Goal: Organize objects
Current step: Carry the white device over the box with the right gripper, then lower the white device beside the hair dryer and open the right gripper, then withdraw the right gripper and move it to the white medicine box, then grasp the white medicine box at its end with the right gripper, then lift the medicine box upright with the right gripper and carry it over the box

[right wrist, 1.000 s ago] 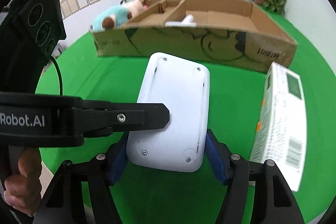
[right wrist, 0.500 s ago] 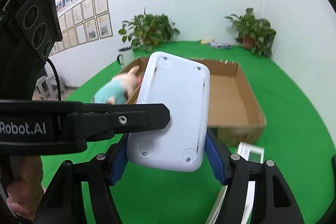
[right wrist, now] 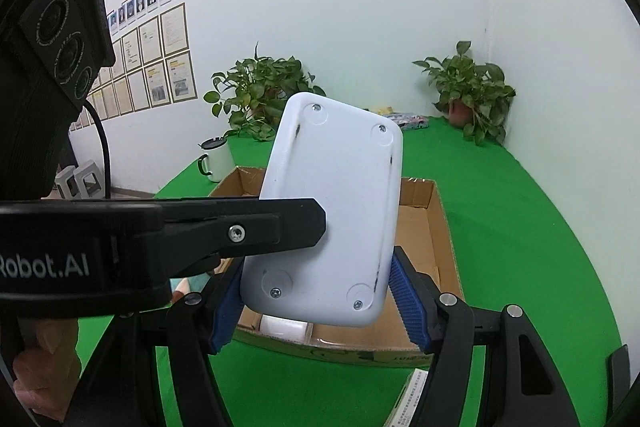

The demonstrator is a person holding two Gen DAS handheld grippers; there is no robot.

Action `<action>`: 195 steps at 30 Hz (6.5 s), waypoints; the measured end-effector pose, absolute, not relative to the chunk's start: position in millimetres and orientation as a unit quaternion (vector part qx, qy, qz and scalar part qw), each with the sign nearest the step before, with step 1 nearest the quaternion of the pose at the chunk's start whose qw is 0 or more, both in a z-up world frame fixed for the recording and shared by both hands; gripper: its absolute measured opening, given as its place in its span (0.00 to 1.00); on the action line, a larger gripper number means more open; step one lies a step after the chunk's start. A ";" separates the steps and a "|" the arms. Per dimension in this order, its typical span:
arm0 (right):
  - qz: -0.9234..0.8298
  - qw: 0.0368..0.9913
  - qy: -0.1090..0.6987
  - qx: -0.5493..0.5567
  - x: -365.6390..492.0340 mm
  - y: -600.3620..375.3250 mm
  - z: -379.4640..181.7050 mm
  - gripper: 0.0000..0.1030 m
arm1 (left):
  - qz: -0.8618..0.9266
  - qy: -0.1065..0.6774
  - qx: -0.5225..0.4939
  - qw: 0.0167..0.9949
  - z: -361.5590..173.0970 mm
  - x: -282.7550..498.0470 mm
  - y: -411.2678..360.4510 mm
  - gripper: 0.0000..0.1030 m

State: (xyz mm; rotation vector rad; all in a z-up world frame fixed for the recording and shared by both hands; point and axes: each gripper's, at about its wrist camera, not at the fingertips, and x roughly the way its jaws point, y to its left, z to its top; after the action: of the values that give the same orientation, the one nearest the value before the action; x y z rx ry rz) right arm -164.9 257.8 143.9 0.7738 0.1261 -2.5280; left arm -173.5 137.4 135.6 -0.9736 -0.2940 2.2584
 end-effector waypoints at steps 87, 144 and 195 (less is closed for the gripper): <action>-0.903 0.194 0.062 0.378 -232.1 233.6 19.9 1.00 | 0.959 -0.021 -0.276 0.058 59.3 -136.8 86.8 0.82; -0.870 0.158 0.060 0.463 -83.3 298.0 -69.8 0.65 | 0.874 -0.098 -0.431 0.202 -48.4 -54.4 86.1 0.78; -0.902 0.243 0.033 0.356 -49.3 251.6 6.5 0.58 | 0.802 -0.221 -0.437 0.342 -13.9 -51.6 111.2 0.42</action>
State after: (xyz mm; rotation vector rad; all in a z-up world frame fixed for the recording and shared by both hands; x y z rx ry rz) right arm -49.3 251.6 6.5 0.9727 0.0894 -2.4652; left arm -51.6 111.2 -13.9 -1.1353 -0.5743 2.0870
